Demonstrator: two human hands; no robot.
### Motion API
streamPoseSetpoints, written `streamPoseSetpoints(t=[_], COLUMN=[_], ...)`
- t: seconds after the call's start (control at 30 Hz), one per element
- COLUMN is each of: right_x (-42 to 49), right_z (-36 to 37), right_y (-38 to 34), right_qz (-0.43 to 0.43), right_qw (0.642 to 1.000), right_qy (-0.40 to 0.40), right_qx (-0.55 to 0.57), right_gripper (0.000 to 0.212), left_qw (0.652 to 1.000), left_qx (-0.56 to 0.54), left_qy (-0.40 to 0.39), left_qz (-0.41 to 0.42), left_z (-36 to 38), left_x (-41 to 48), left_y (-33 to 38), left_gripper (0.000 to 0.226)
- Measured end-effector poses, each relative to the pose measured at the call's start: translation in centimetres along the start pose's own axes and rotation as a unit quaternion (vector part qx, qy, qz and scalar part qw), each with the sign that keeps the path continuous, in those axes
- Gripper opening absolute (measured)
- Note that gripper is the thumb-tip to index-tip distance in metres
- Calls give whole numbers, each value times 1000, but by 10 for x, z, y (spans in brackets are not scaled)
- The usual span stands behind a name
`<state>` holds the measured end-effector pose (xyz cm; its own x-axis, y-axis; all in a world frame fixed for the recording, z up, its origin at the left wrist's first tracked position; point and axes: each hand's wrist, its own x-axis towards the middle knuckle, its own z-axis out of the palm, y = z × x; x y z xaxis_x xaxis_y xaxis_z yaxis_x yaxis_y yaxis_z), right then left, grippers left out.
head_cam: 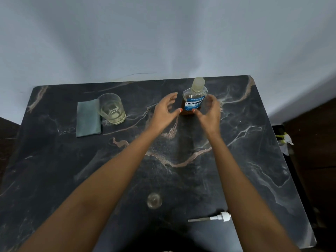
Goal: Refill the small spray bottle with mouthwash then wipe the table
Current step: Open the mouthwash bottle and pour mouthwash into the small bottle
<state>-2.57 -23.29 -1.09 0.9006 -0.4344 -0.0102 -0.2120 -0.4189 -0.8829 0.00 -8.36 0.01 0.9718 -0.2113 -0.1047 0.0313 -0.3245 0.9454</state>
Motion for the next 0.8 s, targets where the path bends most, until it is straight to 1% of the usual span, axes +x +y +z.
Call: streamPoseSetpoints(t=[0.07, 0.17, 0.23, 0.4, 0.57, 0.8], right_x=[11, 22, 26, 30, 14, -34], right_z=[-1, -3, -3, -3, -11, -35], right_y=[-1, -2, -2, -2, -2, -6], right_qz=[-5, -16, -27, -44, -66, -83], right_qw=[1000, 999, 998, 997, 997, 996], right_qy=[-4, -32, -48, -40, -34, -23], right_qx=[11, 28, 38, 39, 8, 11], right_gripper=[64, 68, 67, 62, 59, 55], left_qw=[1000, 1000, 999, 999, 998, 999], left_qx=[-4, -10, -3, 27, 30, 37], left_qy=[-11, -29, -33, -9, -6, -14], left_qz=[2, 5, 10, 30, 46, 32], left_z=[5, 10, 12, 15, 15, 16], left_x=[13, 26, 30, 30, 12, -36], left_y=[5, 10, 14, 19, 23, 34], left_gripper=[61, 62, 58, 48, 45, 46])
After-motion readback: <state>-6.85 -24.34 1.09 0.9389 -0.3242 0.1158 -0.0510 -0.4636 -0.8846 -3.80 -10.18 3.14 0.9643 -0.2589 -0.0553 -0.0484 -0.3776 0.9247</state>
